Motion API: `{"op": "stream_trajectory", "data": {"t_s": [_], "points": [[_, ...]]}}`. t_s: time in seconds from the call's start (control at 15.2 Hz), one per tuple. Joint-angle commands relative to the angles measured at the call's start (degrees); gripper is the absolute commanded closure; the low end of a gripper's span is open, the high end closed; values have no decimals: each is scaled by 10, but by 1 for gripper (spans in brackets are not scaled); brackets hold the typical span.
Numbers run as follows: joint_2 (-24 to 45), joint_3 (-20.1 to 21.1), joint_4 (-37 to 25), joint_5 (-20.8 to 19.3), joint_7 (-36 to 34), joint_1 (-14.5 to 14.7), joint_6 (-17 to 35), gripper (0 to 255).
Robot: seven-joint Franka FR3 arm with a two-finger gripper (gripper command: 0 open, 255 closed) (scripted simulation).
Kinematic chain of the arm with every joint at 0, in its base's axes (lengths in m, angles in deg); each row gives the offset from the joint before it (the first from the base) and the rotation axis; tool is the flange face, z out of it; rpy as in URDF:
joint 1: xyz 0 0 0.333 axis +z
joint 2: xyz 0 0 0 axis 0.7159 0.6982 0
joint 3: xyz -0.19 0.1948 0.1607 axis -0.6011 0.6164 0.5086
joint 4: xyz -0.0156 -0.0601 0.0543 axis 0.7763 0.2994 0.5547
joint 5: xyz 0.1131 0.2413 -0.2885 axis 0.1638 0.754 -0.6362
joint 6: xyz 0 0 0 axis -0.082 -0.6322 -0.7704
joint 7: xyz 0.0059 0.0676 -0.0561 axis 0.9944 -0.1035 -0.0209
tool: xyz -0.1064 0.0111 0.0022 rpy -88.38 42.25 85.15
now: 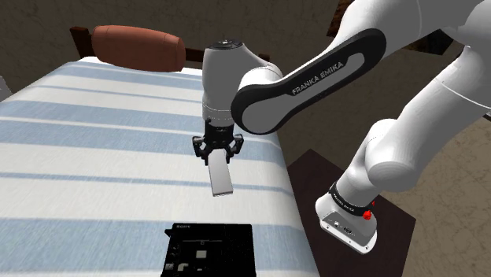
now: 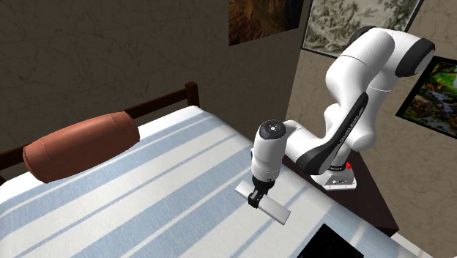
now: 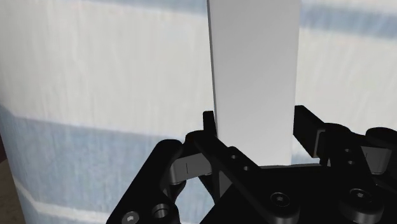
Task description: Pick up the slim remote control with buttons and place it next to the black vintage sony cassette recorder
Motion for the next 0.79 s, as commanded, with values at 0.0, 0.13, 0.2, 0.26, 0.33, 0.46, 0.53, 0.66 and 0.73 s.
{"op": "stream_trajectory", "data": {"t_s": [0.0, 0.13, 0.2, 0.26, 0.33, 0.46, 0.53, 0.66, 0.73], "points": [[2, 0, 0, -1, 0, 0, 3, 255], [2, 0, 0, -1, 0, 0, 3, 255], [2, 0, 0, -1, 0, 0, 3, 255], [2, 0, 0, -1, 0, 0, 3, 255], [2, 0, 0, -1, 0, 0, 3, 255], [2, 0, 0, -1, 0, 0, 3, 0], [2, 0, 0, -1, 0, 0, 3, 0], [2, 0, 0, -1, 0, 0, 3, 0], [2, 0, 0, -1, 0, 0, 3, 0]]}}
